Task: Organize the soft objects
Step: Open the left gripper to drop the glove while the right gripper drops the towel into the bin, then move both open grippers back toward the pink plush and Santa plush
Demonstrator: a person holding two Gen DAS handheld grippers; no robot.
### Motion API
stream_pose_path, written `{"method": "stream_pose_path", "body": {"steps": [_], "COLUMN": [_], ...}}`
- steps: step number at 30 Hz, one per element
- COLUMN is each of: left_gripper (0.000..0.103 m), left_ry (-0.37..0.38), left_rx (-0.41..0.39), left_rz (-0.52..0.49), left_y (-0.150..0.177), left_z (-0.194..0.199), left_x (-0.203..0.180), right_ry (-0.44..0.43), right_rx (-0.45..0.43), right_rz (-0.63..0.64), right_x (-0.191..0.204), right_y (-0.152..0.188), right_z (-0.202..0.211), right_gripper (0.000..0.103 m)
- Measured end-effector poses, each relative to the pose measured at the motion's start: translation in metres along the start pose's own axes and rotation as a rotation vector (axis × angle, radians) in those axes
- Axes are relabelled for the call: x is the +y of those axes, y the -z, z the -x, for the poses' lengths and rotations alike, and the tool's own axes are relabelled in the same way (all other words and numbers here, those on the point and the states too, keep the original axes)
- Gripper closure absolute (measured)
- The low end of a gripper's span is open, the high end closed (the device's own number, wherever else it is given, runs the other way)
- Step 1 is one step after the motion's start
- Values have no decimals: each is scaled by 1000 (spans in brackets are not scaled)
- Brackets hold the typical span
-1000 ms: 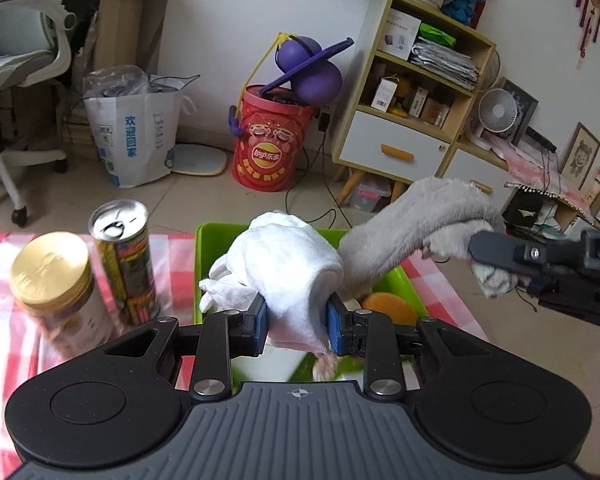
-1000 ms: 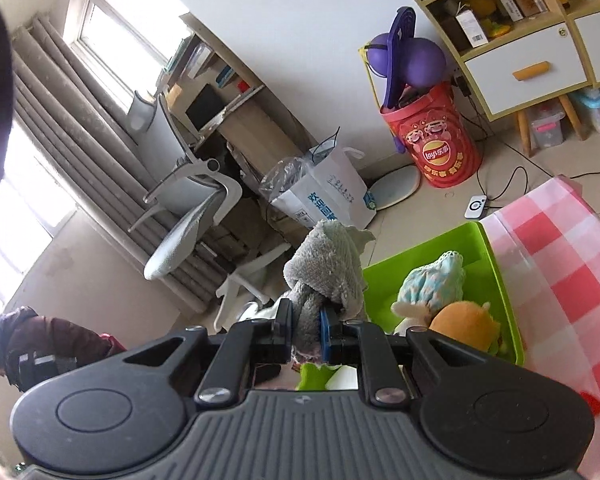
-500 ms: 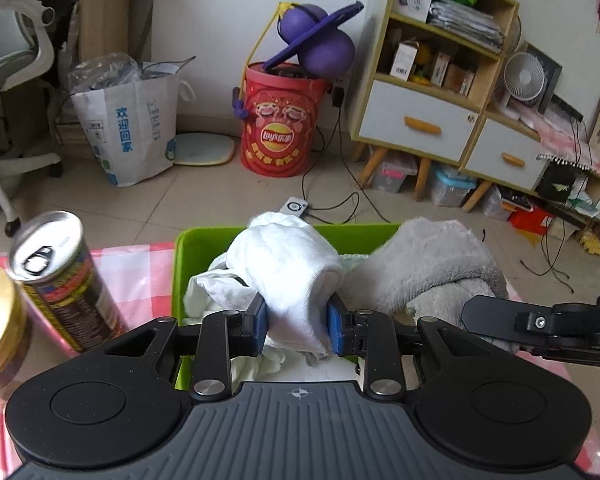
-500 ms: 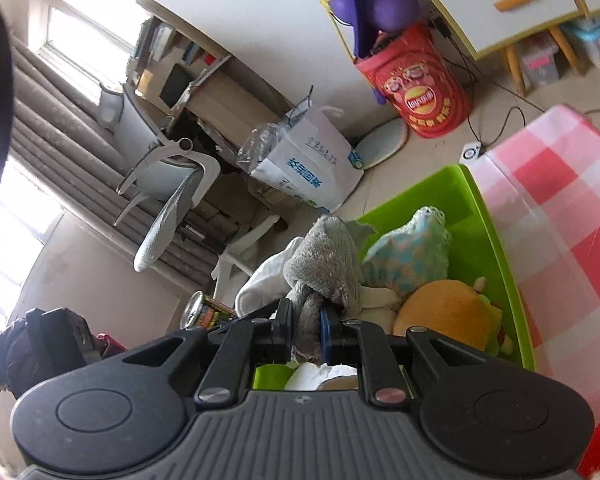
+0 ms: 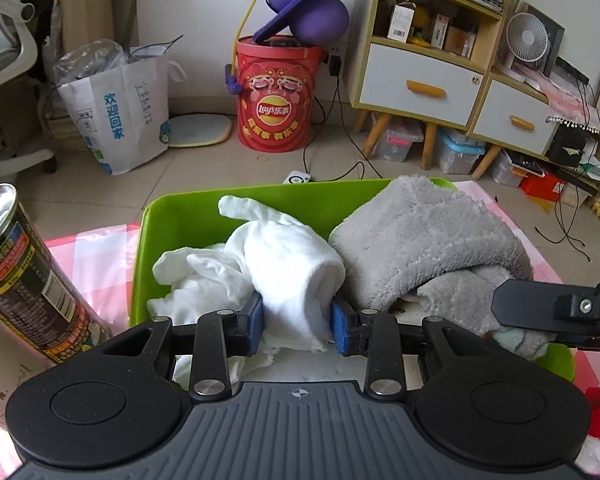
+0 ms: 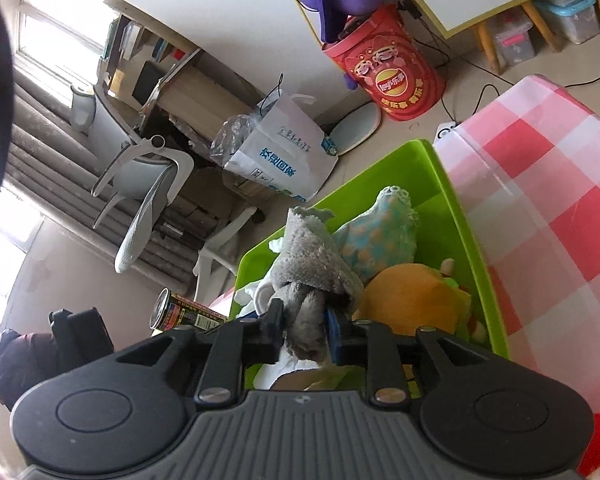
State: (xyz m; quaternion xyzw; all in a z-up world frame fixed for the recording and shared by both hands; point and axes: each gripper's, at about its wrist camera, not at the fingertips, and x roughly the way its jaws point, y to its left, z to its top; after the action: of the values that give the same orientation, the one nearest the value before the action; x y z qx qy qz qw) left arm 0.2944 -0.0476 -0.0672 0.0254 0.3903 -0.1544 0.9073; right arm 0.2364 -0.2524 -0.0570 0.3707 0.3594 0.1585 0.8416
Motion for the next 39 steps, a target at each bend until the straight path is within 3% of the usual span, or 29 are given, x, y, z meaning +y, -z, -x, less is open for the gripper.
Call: {"method": "stream_pose_path", "body": {"steps": [6,10,14,26,39], "left_gripper": [46,36,26,9,5], "left_ry": [6,14,19,-23,-106], "left_rx": [-31,-56,-72,-54,-33], "left_rz": [12,23,36,79,100], "left_y": [1,7,16,65,128], "left_z": [20,48,77,156,207], "left_x": [0,-1,3,23,42], "right_ry": [14,34,76,164,253], "right_rx": [-23,-22,-46,-84,-63], "right_rz": [-6,2,23,74,180], "right_x": [5,9,18,61,79], "right_y": [0,1,4,40,108], "right_z": [12,25,45,110,136], "right_gripper": [61,59,48,38,29]}}
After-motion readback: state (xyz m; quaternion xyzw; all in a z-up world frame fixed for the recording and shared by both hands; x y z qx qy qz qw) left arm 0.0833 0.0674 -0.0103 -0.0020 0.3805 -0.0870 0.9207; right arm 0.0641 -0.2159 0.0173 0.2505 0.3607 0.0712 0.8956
